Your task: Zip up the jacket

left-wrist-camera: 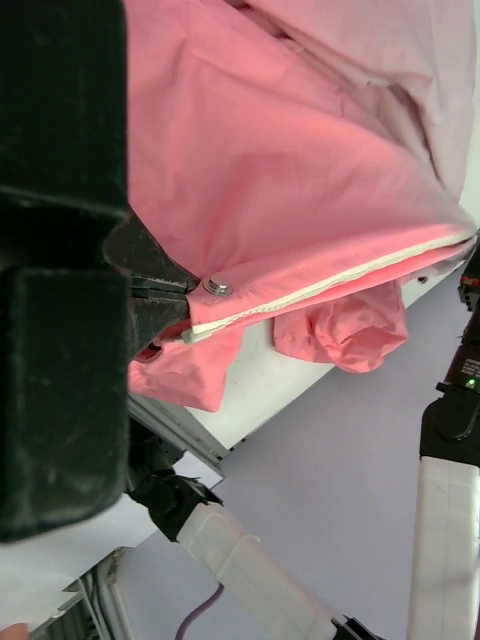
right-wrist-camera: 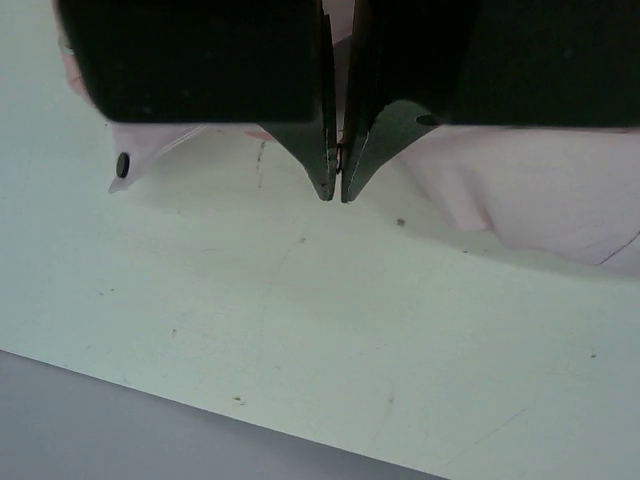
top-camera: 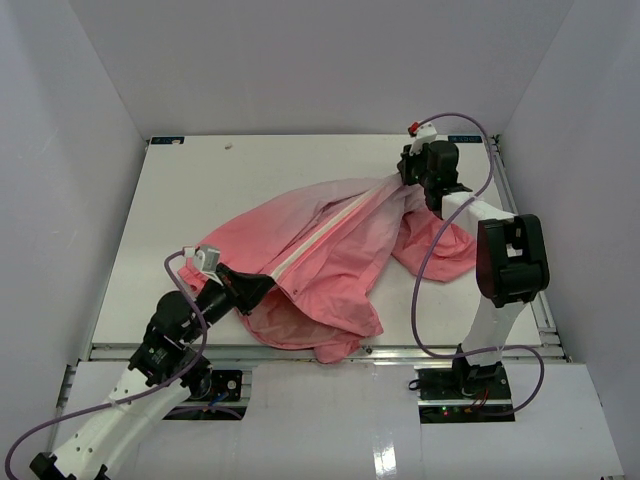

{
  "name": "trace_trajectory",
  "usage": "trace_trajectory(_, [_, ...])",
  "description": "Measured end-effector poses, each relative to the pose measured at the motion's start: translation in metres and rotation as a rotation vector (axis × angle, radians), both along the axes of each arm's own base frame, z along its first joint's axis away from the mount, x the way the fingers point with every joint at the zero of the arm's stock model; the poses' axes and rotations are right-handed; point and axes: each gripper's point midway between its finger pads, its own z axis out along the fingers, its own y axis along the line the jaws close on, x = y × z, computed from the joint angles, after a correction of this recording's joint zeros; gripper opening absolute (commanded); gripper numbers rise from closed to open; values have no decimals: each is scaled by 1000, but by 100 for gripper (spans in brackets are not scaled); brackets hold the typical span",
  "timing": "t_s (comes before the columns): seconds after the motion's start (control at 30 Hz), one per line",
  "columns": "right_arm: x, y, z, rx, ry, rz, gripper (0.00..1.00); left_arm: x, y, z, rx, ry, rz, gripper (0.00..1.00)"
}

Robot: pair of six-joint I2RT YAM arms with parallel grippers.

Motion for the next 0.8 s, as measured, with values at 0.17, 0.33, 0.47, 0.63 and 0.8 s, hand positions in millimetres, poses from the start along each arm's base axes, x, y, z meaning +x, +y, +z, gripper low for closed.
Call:
trace_trajectory(0.17, [24, -33, 2, 54, 0, -51, 8, 6, 17, 3, 6, 21, 104, 0])
trace_trajectory(0.33, [44, -63, 4, 96, -4, -101, 8, 17, 27, 3, 37, 81, 193, 0])
trace_trajectory(0.47, [67, -112, 14, 83, -60, -225, 8, 26, 41, 0, 46, 108, 289, 0])
trace_trajectory(0.63, [77, -197, 35, 84, -127, -451, 8, 41, 61, 9, 52, 116, 427, 0])
trace_trajectory(0.8, [78, -218, 43, 102, -156, -507, 8, 51, 77, 10, 49, 122, 536, 12])
